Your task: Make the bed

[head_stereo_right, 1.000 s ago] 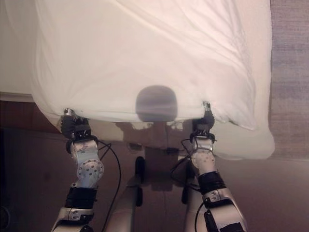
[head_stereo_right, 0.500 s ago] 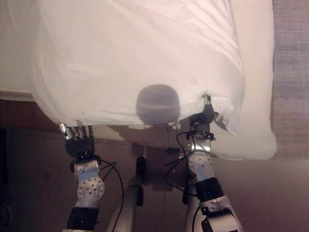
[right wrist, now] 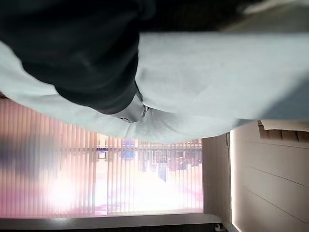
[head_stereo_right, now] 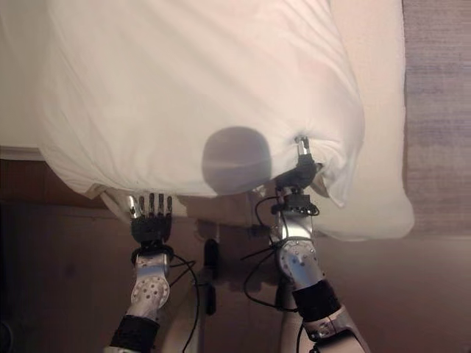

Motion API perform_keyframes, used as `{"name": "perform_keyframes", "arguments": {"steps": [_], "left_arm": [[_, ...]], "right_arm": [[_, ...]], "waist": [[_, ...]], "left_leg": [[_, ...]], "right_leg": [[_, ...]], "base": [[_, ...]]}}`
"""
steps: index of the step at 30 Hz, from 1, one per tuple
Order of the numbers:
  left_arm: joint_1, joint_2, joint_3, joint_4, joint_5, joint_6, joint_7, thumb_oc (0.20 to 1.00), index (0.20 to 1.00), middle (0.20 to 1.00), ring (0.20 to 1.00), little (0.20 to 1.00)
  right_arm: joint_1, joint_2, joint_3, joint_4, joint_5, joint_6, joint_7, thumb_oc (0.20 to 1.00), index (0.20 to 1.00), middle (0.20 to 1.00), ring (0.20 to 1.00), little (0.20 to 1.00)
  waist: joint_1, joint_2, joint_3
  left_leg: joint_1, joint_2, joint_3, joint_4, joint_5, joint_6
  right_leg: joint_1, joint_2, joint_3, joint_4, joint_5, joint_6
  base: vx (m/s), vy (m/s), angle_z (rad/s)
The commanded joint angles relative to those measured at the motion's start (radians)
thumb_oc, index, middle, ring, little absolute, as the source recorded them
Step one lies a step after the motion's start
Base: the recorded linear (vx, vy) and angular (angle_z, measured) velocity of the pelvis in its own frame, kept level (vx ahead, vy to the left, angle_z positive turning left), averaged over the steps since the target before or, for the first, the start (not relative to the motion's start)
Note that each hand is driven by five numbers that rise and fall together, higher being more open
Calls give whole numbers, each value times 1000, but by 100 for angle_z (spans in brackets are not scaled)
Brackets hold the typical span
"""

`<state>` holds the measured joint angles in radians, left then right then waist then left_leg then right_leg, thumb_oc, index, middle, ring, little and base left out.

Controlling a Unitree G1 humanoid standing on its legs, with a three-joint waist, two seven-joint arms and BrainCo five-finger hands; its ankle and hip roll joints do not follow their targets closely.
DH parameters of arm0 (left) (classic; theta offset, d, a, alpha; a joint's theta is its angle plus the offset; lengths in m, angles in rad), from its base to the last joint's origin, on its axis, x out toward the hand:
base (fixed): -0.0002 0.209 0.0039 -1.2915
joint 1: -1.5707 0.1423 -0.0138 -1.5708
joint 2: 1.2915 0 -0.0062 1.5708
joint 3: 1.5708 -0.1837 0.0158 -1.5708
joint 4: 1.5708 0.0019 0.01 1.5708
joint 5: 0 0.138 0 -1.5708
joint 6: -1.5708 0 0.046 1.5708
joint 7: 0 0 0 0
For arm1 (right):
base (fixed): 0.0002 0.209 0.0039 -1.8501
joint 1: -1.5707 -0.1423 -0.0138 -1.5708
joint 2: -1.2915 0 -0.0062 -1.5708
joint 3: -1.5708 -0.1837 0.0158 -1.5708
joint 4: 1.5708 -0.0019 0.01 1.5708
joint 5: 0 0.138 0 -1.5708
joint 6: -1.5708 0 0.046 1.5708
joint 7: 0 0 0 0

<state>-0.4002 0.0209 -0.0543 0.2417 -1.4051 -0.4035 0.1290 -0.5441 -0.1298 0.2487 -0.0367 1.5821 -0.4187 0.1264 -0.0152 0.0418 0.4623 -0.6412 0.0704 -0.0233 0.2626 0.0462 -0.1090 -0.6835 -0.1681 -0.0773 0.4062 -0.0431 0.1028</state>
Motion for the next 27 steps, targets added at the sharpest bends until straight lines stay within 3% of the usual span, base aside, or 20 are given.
{"name": "perform_keyframes", "arguments": {"steps": [1,9,27], "left_arm": [[-34,24,8,10,-4,-32,-52,1000,1000,1000,1000,1000],[-112,39,60,-29,-22,-97,-76,1000,1000,1000,1000,1000],[-144,66,124,-23,-43,-117,-141,1000,1000,1000,1000,1000]], "right_arm": [[21,29,-19,-168,-38,-36,123,200,200,200,200,200],[48,36,-21,-153,-7,-32,129,200,200,200,200,200],[68,25,-33,-133,9,-4,154,200,200,200,200,200]], "waist": [[-36,-37,-95],[-45,-56,-113],[-46,-70,-129]], "left_leg": [[-32,-30,34,38,-42,43],[-48,-25,33,53,-47,39],[-65,-19,27,58,-47,34]], "right_leg": [[4,39,9,-58,22,15],[-13,45,13,-45,21,14],[-28,52,5,-38,18,13]], "base": [[1,-16,-5],[3,-7,-5],[0,0,0]]}}
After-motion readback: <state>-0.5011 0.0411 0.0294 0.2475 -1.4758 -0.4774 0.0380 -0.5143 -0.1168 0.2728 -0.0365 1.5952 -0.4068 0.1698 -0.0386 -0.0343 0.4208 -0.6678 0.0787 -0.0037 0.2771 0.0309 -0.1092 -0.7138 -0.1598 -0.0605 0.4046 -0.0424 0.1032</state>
